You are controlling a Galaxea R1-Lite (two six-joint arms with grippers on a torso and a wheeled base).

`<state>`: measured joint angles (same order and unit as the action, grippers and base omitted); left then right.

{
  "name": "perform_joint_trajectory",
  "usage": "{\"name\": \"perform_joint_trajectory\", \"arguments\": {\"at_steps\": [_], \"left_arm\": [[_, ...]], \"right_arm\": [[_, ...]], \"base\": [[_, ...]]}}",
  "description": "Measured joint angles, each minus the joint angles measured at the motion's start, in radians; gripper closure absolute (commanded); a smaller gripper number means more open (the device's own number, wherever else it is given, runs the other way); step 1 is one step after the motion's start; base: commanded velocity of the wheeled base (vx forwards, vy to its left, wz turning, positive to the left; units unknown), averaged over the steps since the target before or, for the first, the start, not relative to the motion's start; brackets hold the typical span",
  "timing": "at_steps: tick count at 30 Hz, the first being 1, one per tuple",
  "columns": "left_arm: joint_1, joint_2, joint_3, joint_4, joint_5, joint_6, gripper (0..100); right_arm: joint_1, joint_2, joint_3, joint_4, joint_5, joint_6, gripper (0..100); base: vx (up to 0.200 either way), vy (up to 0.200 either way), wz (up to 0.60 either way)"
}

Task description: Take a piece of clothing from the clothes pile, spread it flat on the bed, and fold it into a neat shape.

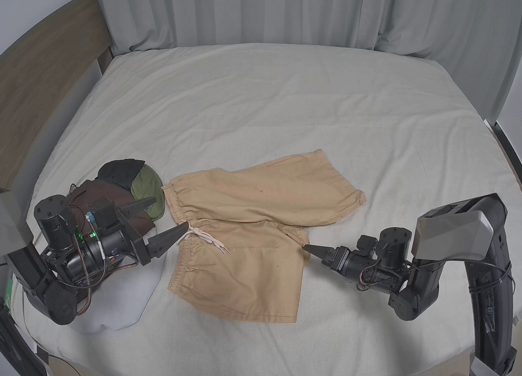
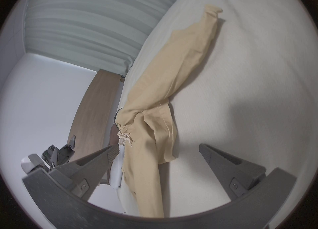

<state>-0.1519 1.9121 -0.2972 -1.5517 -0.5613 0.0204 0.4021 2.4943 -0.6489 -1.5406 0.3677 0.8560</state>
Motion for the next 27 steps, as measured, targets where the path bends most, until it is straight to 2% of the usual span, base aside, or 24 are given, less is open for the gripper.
{"name": "perform_joint_trajectory", "arguments": {"at_steps": [9, 27], "left_arm": [[0.001, 0.001, 0.001, -0.001, 0.000, 0.000, 0], [-0.001, 0.001, 0.001, 0.000, 0.000, 0.000, 0]], "right_arm": [[0.013, 0.024, -0.040, -0.001, -0.013, 0.150, 0], [0.020, 0.035, -0.073, -0.001, -0.020, 0.166, 0]], "base": [[0.000, 0.000, 0.00], [0.000, 0.000, 0.00]]}}
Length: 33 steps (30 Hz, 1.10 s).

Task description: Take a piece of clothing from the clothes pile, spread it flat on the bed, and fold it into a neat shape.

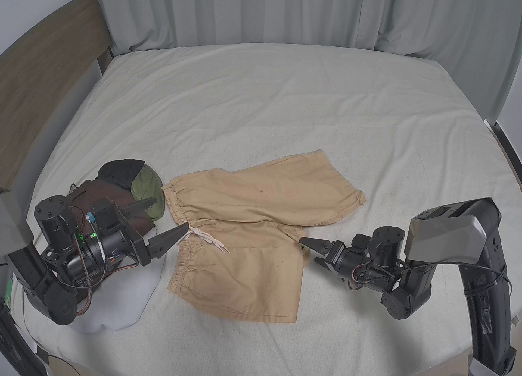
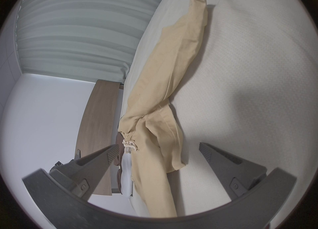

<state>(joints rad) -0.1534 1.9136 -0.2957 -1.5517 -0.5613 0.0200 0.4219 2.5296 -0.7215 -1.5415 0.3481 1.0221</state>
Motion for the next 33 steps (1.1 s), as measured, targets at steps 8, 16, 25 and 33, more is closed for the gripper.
{"name": "perform_joint_trajectory", "arguments": {"at_steps": [8, 16, 25, 33], "left_arm": [[-0.002, 0.001, 0.000, 0.000, 0.000, 0.000, 0], [-0.002, 0.001, 0.000, 0.000, 0.000, 0.000, 0], [-0.002, 0.000, 0.000, 0.000, 0.000, -0.001, 0], [-0.003, 0.002, 0.001, 0.000, 0.000, -0.001, 0]], "right_arm": [[0.005, 0.002, -0.008, 0.000, -0.001, -0.001, 100], [0.005, 0.002, -0.008, 0.000, -0.002, -0.003, 100], [0.001, 0.000, 0.012, 0.000, -0.004, -0.040, 0], [-0.004, 0.013, 0.025, 0.000, -0.024, -0.102, 0]], "base": [[0.000, 0.000, 0.00], [0.000, 0.000, 0.00], [0.000, 0.000, 0.00], [0.000, 0.000, 0.00]]}}
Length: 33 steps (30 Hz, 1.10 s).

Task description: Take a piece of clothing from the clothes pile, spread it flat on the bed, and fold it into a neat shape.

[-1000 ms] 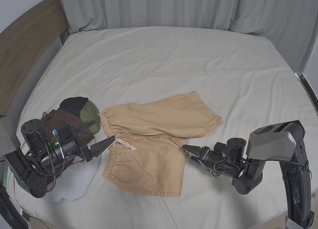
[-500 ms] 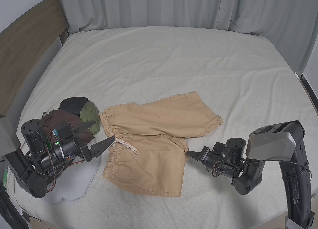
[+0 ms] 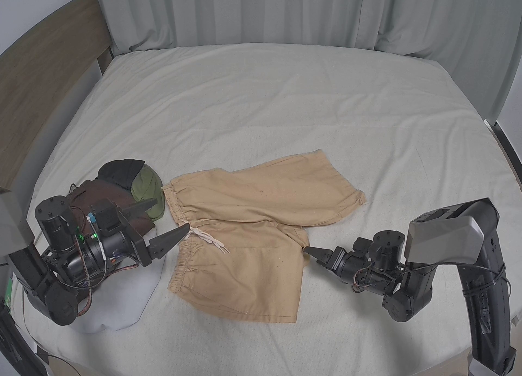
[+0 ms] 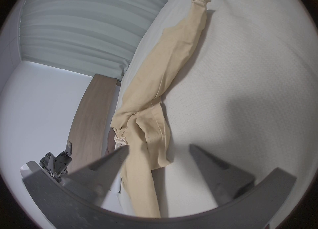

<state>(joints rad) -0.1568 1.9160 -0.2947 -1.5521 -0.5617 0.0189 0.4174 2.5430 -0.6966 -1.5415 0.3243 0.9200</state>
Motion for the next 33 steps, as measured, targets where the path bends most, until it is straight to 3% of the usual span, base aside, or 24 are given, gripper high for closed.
{"name": "perform_joint_trajectory", "arguments": {"at_steps": [15, 16, 33], "left_arm": [[-0.001, 0.006, 0.000, 0.000, -0.001, 0.000, 0], [-0.001, 0.007, 0.000, 0.000, -0.001, 0.000, 0], [-0.001, 0.007, 0.000, 0.000, -0.001, 0.000, 0]], "right_arm": [[0.024, 0.010, -0.064, 0.000, -0.027, 0.153, 0], [0.025, 0.010, -0.066, 0.001, -0.028, 0.155, 100], [0.034, 0.014, -0.069, 0.001, -0.031, 0.150, 100]], "base": [[0.000, 0.000, 0.00], [0.000, 0.000, 0.00], [0.000, 0.000, 0.00]]}}
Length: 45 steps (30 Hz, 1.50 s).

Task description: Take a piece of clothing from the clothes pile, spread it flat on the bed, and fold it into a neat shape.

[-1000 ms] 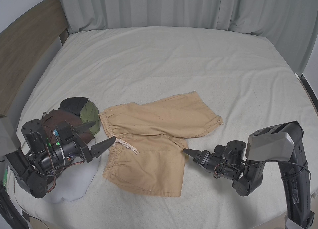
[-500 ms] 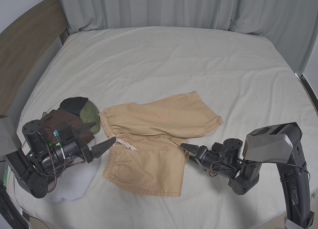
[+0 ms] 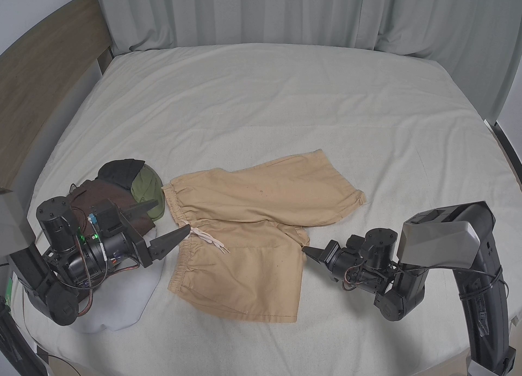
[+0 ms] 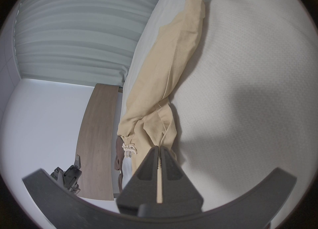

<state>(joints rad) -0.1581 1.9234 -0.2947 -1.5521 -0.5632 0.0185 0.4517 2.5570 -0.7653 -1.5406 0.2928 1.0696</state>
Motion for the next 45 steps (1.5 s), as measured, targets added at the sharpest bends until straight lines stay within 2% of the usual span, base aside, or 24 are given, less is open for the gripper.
{"name": "perform_joint_trajectory", "arguments": {"at_steps": [6, 15, 25, 33, 45], "left_arm": [[0.000, 0.000, 0.000, 0.000, 0.000, 0.000, 0], [0.001, 0.000, 0.000, 0.000, 0.000, -0.002, 0], [0.002, 0.000, 0.000, 0.000, 0.000, -0.001, 0], [0.005, -0.001, 0.000, 0.000, 0.000, -0.002, 0], [0.007, -0.001, 0.000, 0.000, 0.000, -0.003, 0]], "right_arm": [[-0.006, -0.002, 0.019, -0.001, 0.000, -0.016, 100], [-0.022, -0.040, 0.094, -0.001, 0.004, -0.136, 100], [-0.037, -0.111, 0.137, 0.000, 0.009, -0.147, 100], [-0.036, -0.167, 0.163, -0.001, 0.040, -0.170, 100], [-0.032, -0.210, 0.150, -0.001, 0.040, -0.174, 100]], "base": [[0.000, 0.000, 0.00], [0.000, 0.000, 0.00], [0.000, 0.000, 0.00], [0.000, 0.000, 0.00], [0.000, 0.000, 0.00]]}}
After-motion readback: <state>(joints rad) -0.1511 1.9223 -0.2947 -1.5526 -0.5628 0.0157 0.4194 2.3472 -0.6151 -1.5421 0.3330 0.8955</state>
